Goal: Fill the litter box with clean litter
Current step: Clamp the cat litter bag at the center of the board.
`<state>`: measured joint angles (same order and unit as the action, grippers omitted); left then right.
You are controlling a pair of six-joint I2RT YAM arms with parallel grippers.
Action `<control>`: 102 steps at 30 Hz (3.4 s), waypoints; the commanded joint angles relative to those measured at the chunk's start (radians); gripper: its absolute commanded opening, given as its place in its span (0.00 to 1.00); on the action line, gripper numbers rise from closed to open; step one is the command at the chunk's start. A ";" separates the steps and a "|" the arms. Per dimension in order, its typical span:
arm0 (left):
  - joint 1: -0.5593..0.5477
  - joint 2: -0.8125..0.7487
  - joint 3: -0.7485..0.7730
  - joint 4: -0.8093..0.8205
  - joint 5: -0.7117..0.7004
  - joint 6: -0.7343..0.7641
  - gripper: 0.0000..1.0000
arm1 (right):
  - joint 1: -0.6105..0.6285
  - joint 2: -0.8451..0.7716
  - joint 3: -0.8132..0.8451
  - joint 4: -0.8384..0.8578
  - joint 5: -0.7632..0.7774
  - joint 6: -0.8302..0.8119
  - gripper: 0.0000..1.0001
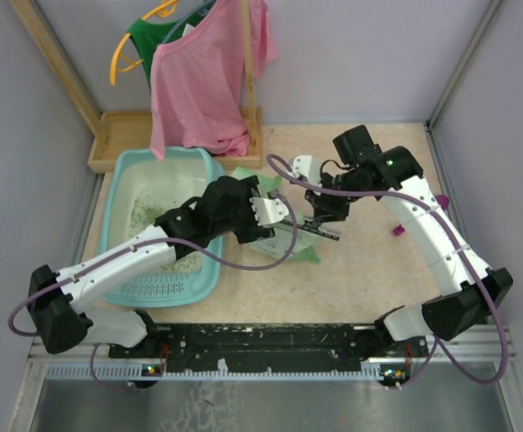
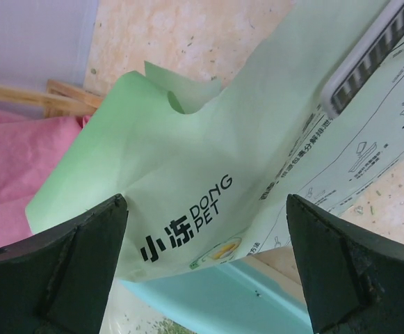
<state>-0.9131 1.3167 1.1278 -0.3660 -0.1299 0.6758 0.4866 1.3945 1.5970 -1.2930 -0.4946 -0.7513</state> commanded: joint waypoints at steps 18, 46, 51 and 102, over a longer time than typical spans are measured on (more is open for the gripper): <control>-0.004 -0.023 -0.001 0.047 0.049 0.014 1.00 | 0.034 0.107 0.128 0.077 0.020 0.038 0.00; -0.005 -0.026 -0.004 0.075 0.035 0.009 1.00 | 0.058 0.181 0.205 0.066 -0.082 0.094 0.00; -0.004 -0.019 0.021 0.065 0.036 0.008 1.00 | 0.070 0.196 0.219 0.069 -0.081 0.098 0.00; -0.002 -0.112 0.192 -0.017 -0.053 -0.195 1.00 | -0.386 0.030 0.126 0.235 -0.162 0.313 0.54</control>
<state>-0.9142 1.1938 1.2984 -0.3859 -0.1558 0.5125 0.0978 1.4826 1.7458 -1.0977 -0.6228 -0.4515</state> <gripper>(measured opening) 0.998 0.537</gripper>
